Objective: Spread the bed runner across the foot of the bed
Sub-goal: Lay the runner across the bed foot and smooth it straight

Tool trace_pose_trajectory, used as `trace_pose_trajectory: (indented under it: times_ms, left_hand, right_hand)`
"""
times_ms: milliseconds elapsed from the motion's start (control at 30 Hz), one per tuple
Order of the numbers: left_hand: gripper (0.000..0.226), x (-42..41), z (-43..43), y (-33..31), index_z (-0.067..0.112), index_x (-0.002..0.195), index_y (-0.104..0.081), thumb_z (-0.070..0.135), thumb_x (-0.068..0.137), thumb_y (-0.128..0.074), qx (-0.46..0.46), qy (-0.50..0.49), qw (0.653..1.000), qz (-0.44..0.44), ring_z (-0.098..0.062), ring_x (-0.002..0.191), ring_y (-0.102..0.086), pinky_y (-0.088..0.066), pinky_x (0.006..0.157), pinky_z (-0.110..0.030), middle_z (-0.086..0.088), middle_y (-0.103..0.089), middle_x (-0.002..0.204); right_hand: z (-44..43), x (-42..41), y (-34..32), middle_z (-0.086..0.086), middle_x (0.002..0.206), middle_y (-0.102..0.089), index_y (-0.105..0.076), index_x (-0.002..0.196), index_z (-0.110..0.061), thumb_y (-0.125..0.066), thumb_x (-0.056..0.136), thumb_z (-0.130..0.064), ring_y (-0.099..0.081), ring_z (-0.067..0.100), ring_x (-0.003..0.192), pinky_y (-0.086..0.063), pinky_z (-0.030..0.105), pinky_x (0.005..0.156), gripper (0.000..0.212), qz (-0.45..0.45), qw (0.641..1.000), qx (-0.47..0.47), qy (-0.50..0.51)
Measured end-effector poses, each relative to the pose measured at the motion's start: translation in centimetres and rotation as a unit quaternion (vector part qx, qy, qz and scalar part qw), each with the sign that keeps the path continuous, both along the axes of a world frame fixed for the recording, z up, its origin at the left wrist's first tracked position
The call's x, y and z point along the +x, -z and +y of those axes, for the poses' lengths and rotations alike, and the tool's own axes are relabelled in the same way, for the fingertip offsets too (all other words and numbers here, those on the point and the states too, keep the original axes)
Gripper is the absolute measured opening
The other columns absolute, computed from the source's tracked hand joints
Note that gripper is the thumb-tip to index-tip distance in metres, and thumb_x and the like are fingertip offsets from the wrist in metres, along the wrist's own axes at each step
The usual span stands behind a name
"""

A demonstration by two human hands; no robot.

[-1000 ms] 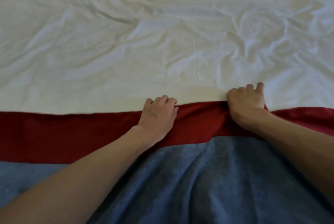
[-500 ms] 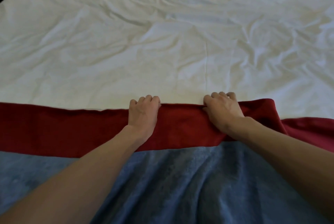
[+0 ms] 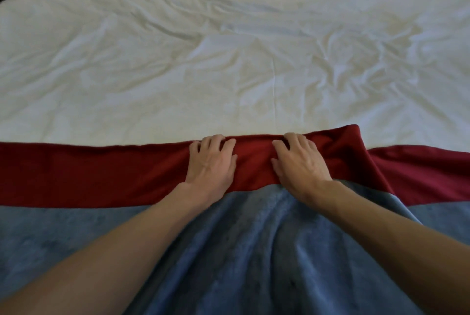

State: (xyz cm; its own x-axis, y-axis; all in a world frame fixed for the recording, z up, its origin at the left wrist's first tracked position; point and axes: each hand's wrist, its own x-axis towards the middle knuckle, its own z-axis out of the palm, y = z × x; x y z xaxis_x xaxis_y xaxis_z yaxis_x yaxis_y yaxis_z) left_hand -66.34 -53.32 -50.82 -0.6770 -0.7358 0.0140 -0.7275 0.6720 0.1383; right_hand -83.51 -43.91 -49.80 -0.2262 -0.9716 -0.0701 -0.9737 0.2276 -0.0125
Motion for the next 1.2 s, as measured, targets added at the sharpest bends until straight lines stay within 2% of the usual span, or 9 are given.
trace_pose_trajectory:
  times_ms: [233,367,533,700,867,933,1033,1200]
  left_hand:
    - [0.044,-0.4,7.3,-2.1,0.016,0.132,-0.051,0.031,0.092,-0.047,0.036,0.062,0.996,0.058,-0.027,0.120,-0.047,-0.034,0.097,-0.044,-0.008,-0.051,0.132]
    - [0.045,-0.9,12.0,-1.7,0.015,0.131,-0.051,0.031,0.089,-0.050,0.044,0.076,0.995,0.046,-0.028,0.118,-0.048,-0.036,0.095,-0.044,-0.009,-0.050,0.132]
    - [0.049,-0.7,18.7,-1.9,0.017,0.131,-0.051,0.039,0.088,-0.050,0.045,0.067,0.996,0.038,-0.023,0.122,-0.045,-0.033,0.098,-0.039,-0.007,-0.047,0.134]
    - [0.053,0.3,24.3,-2.3,0.023,0.132,-0.049,0.050,0.086,-0.048,0.048,0.062,0.997,0.007,-0.021,0.128,-0.036,-0.027,0.104,-0.038,-0.003,-0.042,0.138]
    - [0.058,1.0,30.8,-1.9,0.022,0.130,-0.049,0.054,0.082,-0.052,0.096,0.019,0.995,-0.005,-0.026,0.130,-0.032,-0.024,0.105,-0.039,-0.009,-0.033,0.144]
    - [0.060,0.9,33.0,-1.7,0.023,0.131,-0.047,0.055,0.081,-0.053,0.117,-0.044,0.992,0.000,-0.030,0.126,-0.036,-0.027,0.104,-0.039,-0.013,-0.032,0.141]
    - [0.059,0.8,34.8,-1.3,0.026,0.129,-0.044,0.057,0.079,-0.053,0.119,-0.118,0.986,0.007,-0.029,0.106,-0.048,-0.036,0.092,-0.039,-0.009,-0.041,0.124]
    - [0.046,1.2,36.6,-0.7,0.026,0.128,-0.040,0.045,0.087,-0.047,0.075,-0.103,0.991,-0.035,-0.025,0.098,-0.055,-0.033,0.088,-0.041,-0.005,-0.056,0.110]
  right_hand:
    - [6.5,0.9,-1.3,0.016,0.128,-0.048,-0.052,0.125,-0.011,-0.049,0.092,-0.030,-0.045,0.034,0.118,-0.037,0.041,0.099,0.039,-0.023,0.999,0.030,-0.004]
    - [11.4,0.5,-1.8,0.017,0.129,-0.049,-0.053,0.122,-0.010,-0.050,0.089,-0.030,-0.047,0.035,0.116,-0.038,0.042,0.098,0.038,-0.031,0.997,0.054,-0.038]
    - [18.2,-0.5,-2.5,0.015,0.136,-0.042,-0.046,0.131,-0.014,-0.047,0.092,-0.035,-0.045,0.032,0.119,-0.035,0.038,0.099,0.044,-0.036,0.991,0.095,-0.088]
    - [24.4,-0.9,-2.7,0.010,0.136,-0.039,-0.045,0.130,-0.018,-0.040,0.094,-0.038,-0.046,0.028,0.115,-0.036,0.036,0.097,0.042,-0.058,0.982,0.124,-0.131]
    - [30.2,-0.4,-2.5,0.009,0.136,-0.041,-0.045,0.131,-0.018,-0.039,0.092,-0.055,-0.046,0.028,0.119,-0.035,0.038,0.100,0.054,-0.068,0.970,0.149,-0.180]
    - [32.0,0.0,-2.0,0.006,0.134,-0.042,-0.043,0.132,-0.020,-0.039,0.089,-0.062,-0.046,0.026,0.118,-0.035,0.037,0.100,0.061,-0.069,0.966,0.163,-0.188]
    - [33.7,1.1,-1.1,0.003,0.129,-0.044,-0.043,0.130,-0.022,-0.043,0.085,-0.064,-0.047,0.024,0.114,-0.038,0.036,0.096,0.061,-0.069,0.967,0.163,-0.184]
    - [35.1,3.9,-0.6,0.006,0.112,-0.051,-0.054,0.111,-0.015,-0.050,0.087,-0.039,-0.051,0.027,0.101,-0.042,0.036,0.086,0.033,-0.062,0.979,0.123,-0.148]
